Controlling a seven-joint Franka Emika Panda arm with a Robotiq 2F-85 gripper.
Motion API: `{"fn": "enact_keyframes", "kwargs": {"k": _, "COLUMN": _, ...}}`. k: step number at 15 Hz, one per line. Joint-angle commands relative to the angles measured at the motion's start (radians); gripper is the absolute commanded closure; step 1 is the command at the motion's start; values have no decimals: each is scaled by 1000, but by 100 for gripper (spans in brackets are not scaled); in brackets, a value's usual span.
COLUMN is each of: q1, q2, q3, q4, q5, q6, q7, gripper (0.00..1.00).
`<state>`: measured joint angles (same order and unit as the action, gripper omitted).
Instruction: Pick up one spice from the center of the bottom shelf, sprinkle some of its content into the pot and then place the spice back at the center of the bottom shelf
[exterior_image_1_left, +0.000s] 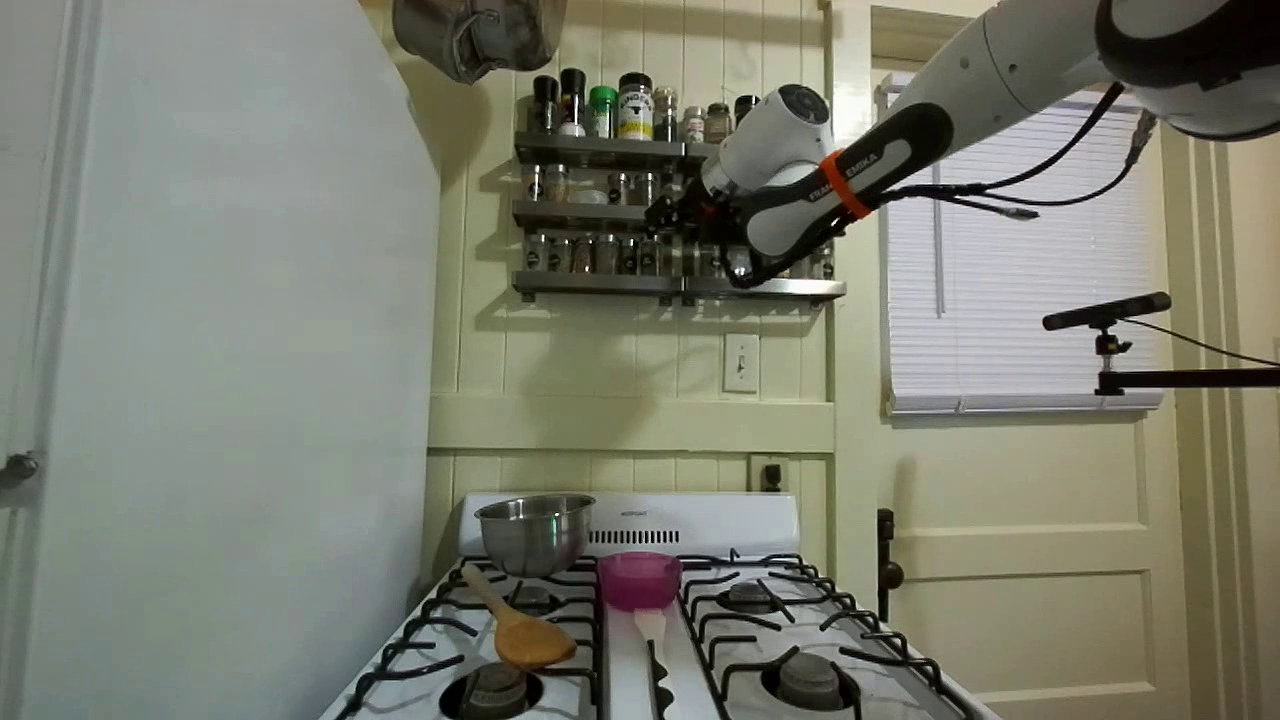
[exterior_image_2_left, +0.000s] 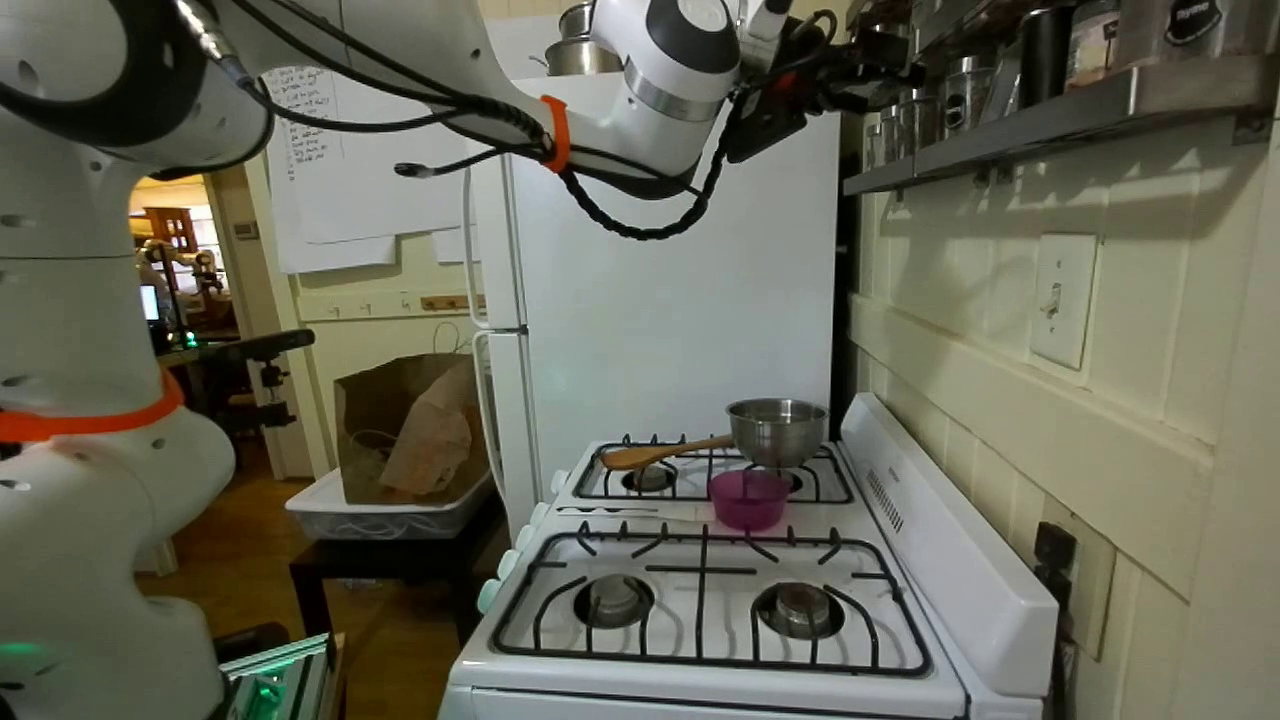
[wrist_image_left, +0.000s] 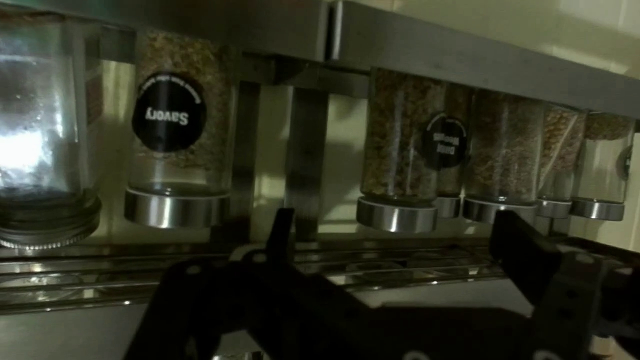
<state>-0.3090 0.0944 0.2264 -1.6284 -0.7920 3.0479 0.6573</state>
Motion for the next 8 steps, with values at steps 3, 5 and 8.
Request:
{"fn": "enact_keyframes", "kwargs": {"k": 3, "q1": 40, "q2": 95, "q3": -29, "q4": 105, "q5": -143, "q6": 30, "q7": 150, "gripper": 0}}
{"fn": "enact_keyframes", "kwargs": {"k": 5, "q1": 57, "q2": 119, "q3": -40, "q4": 128, "q5": -185, "q6": 29, "q7": 188, "gripper": 0}}
{"fn": "enact_keyframes", "kwargs": {"k": 8, "q1": 87, "q2": 152, "q3": -67, "q4": 173, "q5": -260, "q6": 27, "q7": 258, "gripper": 0}}
